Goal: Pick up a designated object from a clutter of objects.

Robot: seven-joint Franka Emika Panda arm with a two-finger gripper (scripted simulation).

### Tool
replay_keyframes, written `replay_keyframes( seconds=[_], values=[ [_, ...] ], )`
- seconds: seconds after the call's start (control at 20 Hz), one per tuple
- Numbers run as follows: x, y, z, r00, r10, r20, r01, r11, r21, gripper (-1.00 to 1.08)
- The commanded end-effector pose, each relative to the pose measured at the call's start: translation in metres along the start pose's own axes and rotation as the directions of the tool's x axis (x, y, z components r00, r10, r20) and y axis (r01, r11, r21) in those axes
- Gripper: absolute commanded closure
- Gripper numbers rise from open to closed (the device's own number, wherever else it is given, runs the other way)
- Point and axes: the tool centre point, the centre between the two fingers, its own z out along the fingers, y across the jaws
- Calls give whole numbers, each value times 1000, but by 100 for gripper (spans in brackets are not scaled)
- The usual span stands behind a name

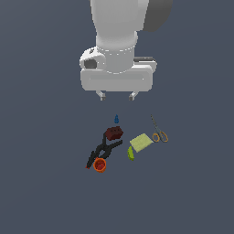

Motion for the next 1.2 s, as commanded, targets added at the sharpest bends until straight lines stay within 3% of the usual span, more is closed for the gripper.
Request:
replay_keyframes(
  seconds=[0.0,0.45,1.15],
  values=[
    [0,0,0,1000,0,0,0,1000,0,-92],
    [-2,8,-6,1000,9,5,-9,1000,-25,-92],
    [0,9,20,995,104,6,-104,994,-21,-92]
  ],
)
